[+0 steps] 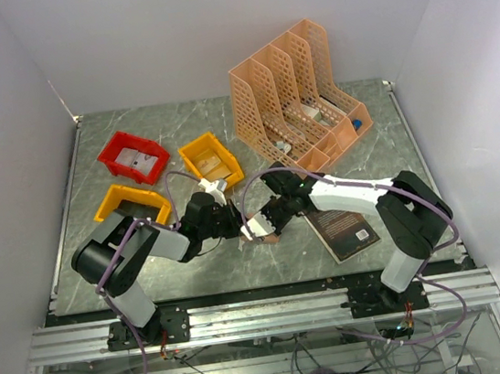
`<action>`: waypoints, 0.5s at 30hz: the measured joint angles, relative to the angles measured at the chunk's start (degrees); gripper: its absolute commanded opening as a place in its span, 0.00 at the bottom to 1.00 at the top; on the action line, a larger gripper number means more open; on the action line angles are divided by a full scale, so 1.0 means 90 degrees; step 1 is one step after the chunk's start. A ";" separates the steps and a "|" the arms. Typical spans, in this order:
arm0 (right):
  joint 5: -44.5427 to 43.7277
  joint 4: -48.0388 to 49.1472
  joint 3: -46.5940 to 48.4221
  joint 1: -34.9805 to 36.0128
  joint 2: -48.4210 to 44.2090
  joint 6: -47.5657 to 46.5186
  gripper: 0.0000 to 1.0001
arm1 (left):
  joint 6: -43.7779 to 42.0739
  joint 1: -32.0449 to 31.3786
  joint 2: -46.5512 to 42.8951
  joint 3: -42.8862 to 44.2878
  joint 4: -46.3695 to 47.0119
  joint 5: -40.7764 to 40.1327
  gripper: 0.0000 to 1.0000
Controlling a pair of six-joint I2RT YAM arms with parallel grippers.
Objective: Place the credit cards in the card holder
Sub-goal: Close the card holder at the center of the board.
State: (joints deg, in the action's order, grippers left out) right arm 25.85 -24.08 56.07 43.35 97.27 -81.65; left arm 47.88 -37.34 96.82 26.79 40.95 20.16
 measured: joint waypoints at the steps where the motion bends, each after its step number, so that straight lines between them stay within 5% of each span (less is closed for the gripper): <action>1: -0.0034 0.0015 -0.0029 0.0019 -0.0015 -0.0027 0.00 | -0.0002 -0.0002 -0.0002 0.0000 0.0000 -0.0002 0.07; 15: -0.0561 0.0376 -0.0296 0.0306 -0.0199 0.0078 0.00 | 0.0015 -0.0002 -0.0015 -0.0019 -0.0002 0.0002 0.07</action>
State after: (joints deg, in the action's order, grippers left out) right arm 20.80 -20.69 53.41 46.11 95.48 -80.95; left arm 48.01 -37.36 96.68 26.61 40.93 20.18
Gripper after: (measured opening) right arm 0.009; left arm 0.078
